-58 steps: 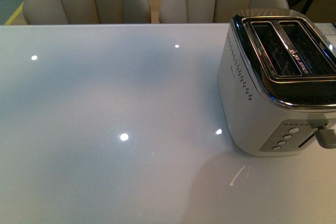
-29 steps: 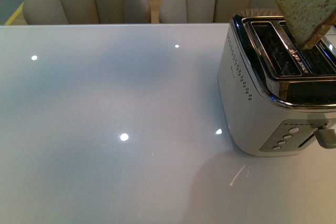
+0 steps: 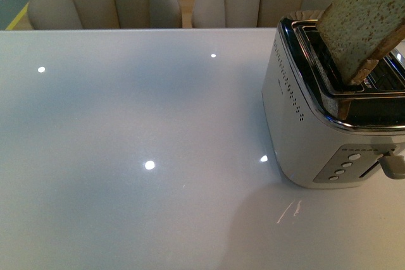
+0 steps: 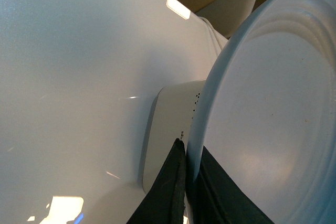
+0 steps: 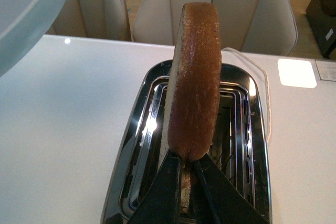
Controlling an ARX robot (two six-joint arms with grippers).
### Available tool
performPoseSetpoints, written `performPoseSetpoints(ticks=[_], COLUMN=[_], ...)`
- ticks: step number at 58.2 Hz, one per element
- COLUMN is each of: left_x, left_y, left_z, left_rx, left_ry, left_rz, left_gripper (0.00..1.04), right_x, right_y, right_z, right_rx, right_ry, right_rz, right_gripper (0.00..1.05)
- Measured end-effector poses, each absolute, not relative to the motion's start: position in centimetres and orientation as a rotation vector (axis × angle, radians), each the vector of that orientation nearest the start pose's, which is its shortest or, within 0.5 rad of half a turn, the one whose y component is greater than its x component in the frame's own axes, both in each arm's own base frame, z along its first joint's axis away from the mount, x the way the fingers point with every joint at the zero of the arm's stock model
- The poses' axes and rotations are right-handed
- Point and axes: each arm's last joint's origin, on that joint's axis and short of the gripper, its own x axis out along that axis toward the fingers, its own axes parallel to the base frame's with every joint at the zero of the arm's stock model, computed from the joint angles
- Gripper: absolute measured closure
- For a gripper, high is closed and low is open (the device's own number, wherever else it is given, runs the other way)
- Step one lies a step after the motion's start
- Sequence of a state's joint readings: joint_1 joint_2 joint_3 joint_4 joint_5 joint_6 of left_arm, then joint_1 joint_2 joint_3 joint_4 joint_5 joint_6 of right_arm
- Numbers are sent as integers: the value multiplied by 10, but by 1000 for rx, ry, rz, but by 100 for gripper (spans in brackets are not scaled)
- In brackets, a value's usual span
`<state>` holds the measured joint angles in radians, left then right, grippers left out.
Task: Left arm holds plate, right arm toasts bread
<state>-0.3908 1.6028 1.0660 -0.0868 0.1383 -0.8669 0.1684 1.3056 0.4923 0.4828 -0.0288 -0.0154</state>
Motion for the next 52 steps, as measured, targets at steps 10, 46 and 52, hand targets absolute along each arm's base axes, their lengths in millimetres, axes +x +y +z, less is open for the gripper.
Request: performPoseSetpoints(ticks=[10, 46, 52], left_x=[320, 320, 320], left_y=[-136, -136, -136], left_z=[237, 237, 237], left_rx=[-739, -740, -740], left_ry=[802, 802, 802], left_rz=[-206, -206, -206], left_gripper=[102, 102, 102], right_x=[253, 257, 256], right_y=[45, 64, 64], right_z=[185, 140, 138], right_rx=[-45, -84, -85], right_ry=[339, 444, 450], right_rz=[181, 193, 195], right_gripper=[102, 102, 102])
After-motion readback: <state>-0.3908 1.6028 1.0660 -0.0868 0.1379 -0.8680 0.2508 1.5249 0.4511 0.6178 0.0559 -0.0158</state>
